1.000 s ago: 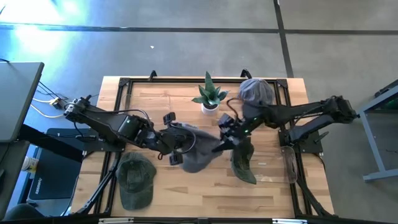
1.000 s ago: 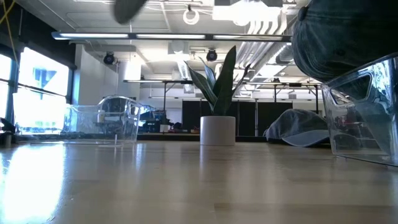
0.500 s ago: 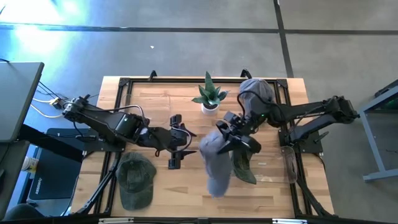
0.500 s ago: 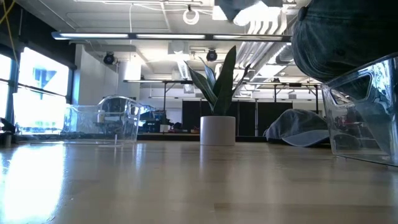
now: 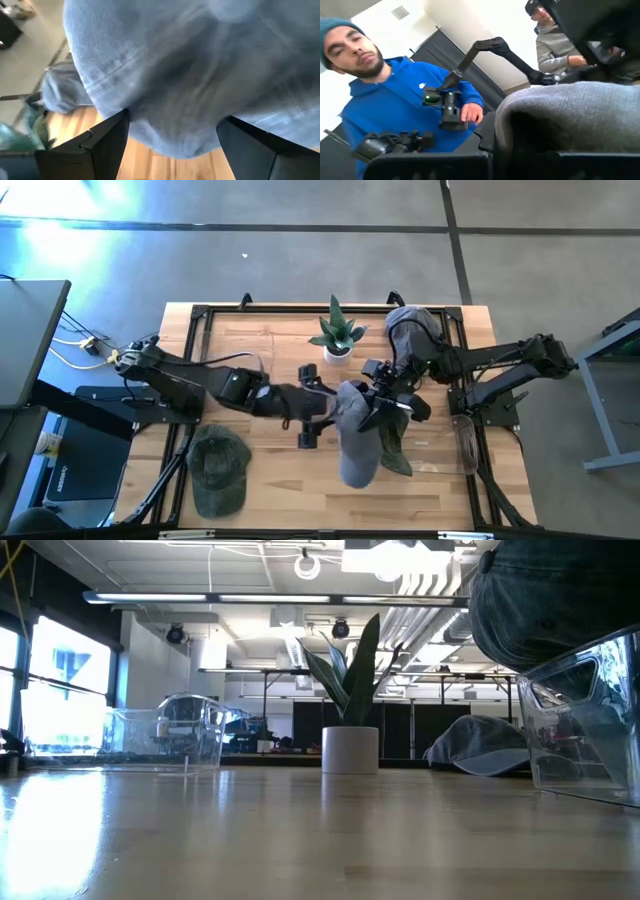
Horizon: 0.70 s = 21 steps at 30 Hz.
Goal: Pick & Place hat
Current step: Put the left gray cap into the left transparent bin
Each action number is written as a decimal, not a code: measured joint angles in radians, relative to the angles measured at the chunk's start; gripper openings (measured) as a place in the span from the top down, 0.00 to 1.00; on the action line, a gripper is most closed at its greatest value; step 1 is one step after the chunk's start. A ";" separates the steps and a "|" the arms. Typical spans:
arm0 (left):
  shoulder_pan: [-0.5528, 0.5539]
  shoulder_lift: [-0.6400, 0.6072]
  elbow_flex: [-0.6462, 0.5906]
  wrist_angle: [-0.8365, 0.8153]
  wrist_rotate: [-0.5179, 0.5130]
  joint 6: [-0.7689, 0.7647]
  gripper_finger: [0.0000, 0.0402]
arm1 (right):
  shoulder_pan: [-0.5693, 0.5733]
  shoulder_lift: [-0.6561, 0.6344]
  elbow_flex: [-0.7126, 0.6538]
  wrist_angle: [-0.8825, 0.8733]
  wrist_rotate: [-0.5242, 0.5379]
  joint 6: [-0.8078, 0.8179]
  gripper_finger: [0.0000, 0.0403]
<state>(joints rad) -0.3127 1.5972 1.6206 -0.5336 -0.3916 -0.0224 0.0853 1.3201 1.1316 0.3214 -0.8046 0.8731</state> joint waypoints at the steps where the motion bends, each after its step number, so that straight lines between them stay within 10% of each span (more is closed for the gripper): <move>1: 0.009 0.005 0.000 0.032 0.029 0.000 0.28 | 0.000 0.000 0.000 0.001 -0.009 0.009 1.00; 11: 0.025 0.012 0.003 0.195 0.333 0.038 0.32 | 0.001 0.000 0.000 0.004 -0.053 0.029 1.00; 21: 0.025 -0.028 0.002 0.149 0.477 0.010 0.83 | 0.001 0.000 0.000 -0.036 -0.111 0.047 0.99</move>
<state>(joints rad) -0.2880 1.5689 1.6230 -0.3843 0.0853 -0.0126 0.0860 1.3201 1.1316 0.2853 -0.9151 0.9199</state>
